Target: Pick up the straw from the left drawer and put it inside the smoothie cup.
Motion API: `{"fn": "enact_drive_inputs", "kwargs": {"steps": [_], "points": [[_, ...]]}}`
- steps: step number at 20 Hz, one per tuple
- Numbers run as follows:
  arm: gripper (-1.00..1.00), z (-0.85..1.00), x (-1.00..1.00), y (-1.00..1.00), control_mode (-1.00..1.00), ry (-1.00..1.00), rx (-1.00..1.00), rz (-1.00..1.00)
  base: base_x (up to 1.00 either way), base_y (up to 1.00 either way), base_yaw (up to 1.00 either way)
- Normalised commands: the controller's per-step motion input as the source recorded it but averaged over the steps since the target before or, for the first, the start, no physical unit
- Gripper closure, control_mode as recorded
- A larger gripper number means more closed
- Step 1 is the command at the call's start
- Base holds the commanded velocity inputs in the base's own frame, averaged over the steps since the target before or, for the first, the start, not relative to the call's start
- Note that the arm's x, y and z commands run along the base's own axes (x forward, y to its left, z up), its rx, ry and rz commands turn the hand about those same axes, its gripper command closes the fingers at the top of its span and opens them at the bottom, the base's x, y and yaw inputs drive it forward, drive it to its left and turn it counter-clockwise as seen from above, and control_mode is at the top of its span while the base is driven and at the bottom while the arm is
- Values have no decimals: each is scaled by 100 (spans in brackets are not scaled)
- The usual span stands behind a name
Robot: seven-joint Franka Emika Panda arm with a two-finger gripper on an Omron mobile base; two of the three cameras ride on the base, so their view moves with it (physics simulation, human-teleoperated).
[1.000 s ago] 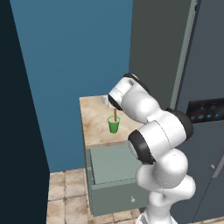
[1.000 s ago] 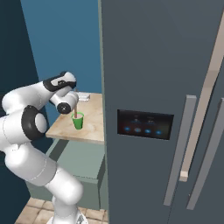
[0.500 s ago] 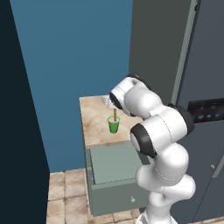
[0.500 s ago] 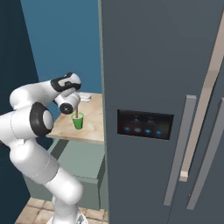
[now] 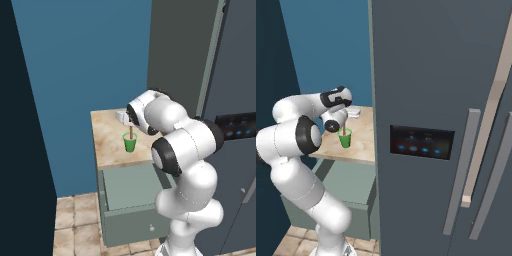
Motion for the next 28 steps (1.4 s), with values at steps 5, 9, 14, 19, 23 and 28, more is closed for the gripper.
{"fn": "enact_drive_inputs", "kwargs": {"steps": [5, 9, 14, 19, 23, 28], "points": [[100, -12, 0, 0, -100, 0, 0, 0, 0, 0, 0], [100, -1, 9, 0, -100, -1, 0, 0, 0, 0, 0], [100, 0, 1, 0, -100, -3, 0, 0, 0, 0, 0], [100, 0, 0, 8, -100, -4, 0, 0, 0, 0, 0], [100, 0, 4, 25, -100, -2, 0, 0, 0, 0, 0], [-100, -1, 0, 30, -100, -1, 0, 0, 0, 0, 0]]}}
